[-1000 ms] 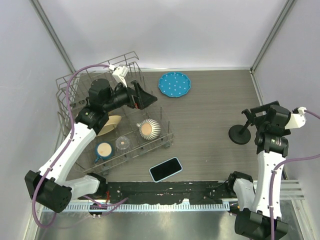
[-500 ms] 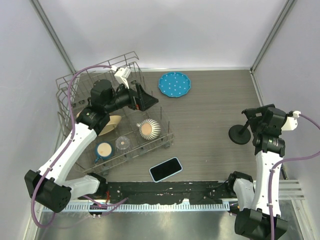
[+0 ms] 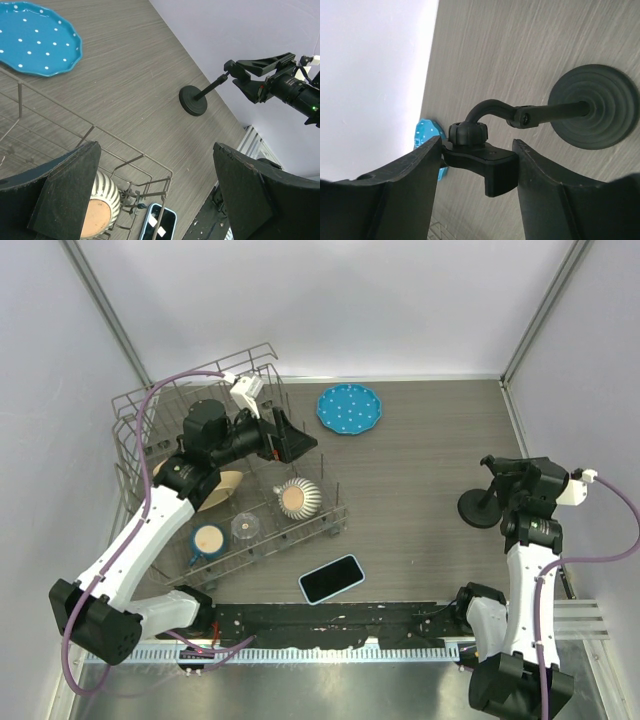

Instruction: Place the phone on the phone stand

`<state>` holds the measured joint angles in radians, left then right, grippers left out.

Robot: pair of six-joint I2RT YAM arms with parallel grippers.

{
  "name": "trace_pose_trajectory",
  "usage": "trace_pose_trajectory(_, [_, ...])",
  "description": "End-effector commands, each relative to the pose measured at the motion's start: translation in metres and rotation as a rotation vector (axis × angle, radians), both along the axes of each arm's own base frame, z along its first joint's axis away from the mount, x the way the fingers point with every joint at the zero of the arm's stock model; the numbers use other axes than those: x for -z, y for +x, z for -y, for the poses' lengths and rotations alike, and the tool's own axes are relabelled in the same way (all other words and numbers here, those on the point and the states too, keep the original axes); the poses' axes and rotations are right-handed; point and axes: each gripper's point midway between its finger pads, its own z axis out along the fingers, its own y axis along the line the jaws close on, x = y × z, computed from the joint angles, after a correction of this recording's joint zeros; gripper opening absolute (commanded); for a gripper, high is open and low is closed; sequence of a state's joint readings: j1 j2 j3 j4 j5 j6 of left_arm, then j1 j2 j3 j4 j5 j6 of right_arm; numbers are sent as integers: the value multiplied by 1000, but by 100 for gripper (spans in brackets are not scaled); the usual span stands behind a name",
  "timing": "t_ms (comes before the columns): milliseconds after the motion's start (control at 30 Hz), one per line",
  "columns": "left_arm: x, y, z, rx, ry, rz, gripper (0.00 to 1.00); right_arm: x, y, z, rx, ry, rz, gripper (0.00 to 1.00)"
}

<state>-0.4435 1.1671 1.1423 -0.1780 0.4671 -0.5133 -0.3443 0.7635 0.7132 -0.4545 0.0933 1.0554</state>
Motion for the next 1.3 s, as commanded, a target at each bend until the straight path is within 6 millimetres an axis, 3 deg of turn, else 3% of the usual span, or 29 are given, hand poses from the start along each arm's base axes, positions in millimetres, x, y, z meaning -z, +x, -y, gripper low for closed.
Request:
trace_pose_trajectory(0, [-19, 2, 2, 4, -6, 53, 100, 6, 1, -1, -5, 9, 10, 57])
trace_pose_trajectory(133, [-17, 3, 2, 1, -1, 49, 100, 5, 1, -4, -31, -5, 18, 48])
trace_pose_trajectory(267, [-18, 2, 2, 4, -5, 53, 100, -4, 8, -18, -117, 6, 70, 20])
trace_pose_trajectory(433, [-17, 2, 3, 4, -4, 51, 100, -24, 18, -38, -229, 35, 159, 1])
trace_pose_trajectory(733, [-15, 2, 5, 9, -6, 43, 100, -83, 30, -78, -435, 39, 387, 1])
trace_pose_trajectory(867, [-12, 3, 7, 12, -3, 39, 100, -99, 32, -97, -512, 32, 475, 1])
trace_pose_trajectory(967, [-10, 3, 8, 15, -1, 31, 100, -105, 38, -126, -604, 54, 532, 1])
trace_pose_trajectory(1000, [-7, 5, 9, 15, 2, 21, 100, -105, 39, -145, -663, 71, 540, 1])
trace_pose_trajectory(1100, [-2, 7, 10, 15, 8, 13, 100, -110, 47, -173, -740, 94, 594, 1])
trace_pose_trajectory(1133, [-1, 7, 11, 17, 9, 9, 100, -113, 48, -190, -778, 108, 624, 1])
trace_pose_trajectory(1267, [4, 9, 11, 14, 22, 0, 100, -117, 52, -217, -818, 141, 680, 1])
